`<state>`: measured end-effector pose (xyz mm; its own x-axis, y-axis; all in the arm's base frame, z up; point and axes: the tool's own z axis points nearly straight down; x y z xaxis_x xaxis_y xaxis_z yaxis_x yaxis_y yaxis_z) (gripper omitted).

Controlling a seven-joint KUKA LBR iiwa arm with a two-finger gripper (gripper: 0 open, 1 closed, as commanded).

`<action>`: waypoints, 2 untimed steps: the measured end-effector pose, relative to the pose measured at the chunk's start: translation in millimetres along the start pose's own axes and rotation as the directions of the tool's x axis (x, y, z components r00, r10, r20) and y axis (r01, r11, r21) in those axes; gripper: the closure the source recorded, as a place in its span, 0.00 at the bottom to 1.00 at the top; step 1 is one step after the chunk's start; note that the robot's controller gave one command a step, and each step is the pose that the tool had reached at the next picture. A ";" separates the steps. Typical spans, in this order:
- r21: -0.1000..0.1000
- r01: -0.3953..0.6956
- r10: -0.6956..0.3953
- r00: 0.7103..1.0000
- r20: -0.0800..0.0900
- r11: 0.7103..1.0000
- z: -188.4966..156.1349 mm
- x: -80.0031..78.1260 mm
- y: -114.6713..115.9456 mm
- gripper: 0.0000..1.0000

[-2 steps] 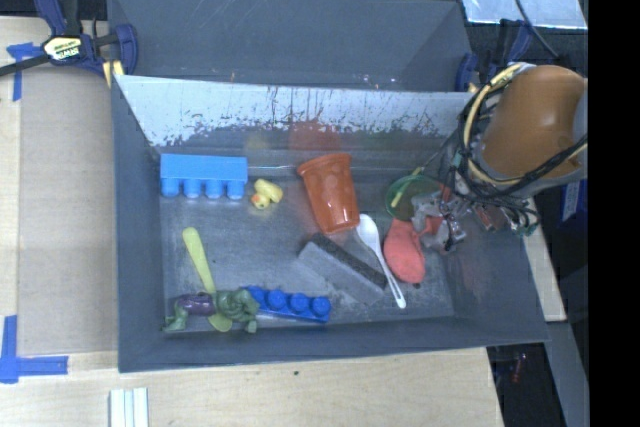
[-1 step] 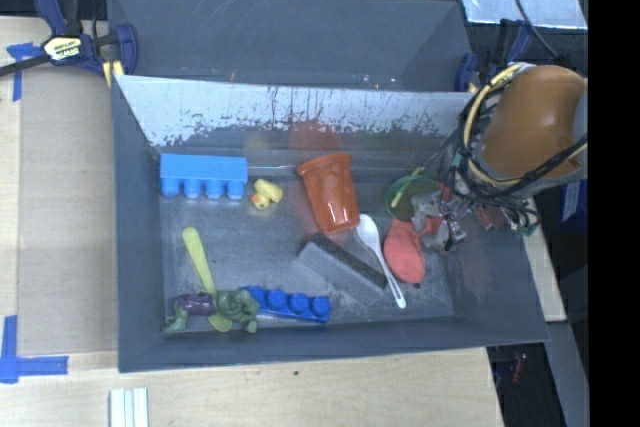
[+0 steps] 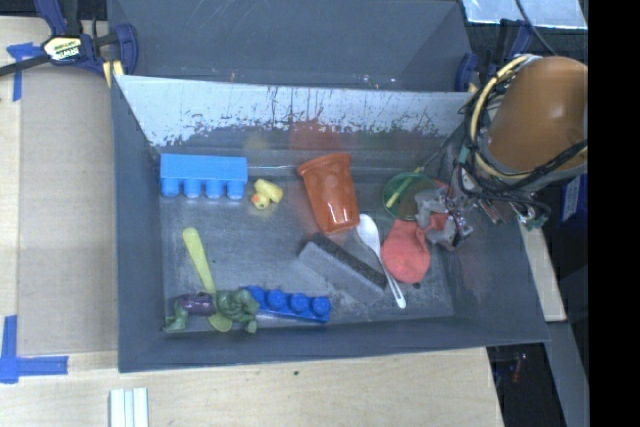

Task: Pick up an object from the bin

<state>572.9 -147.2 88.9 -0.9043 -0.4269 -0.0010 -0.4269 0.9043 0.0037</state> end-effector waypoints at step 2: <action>0.000 0.062 -0.062 0.998 0.000 0.998 -50.4 -7.1 4.7 1.00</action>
Offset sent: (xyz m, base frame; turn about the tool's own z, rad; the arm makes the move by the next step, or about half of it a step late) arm 0.0090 0.0122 0.1269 -0.1986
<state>577.3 -140.1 139.4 -0.8759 -0.4825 -0.0015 -0.4825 0.8759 0.0040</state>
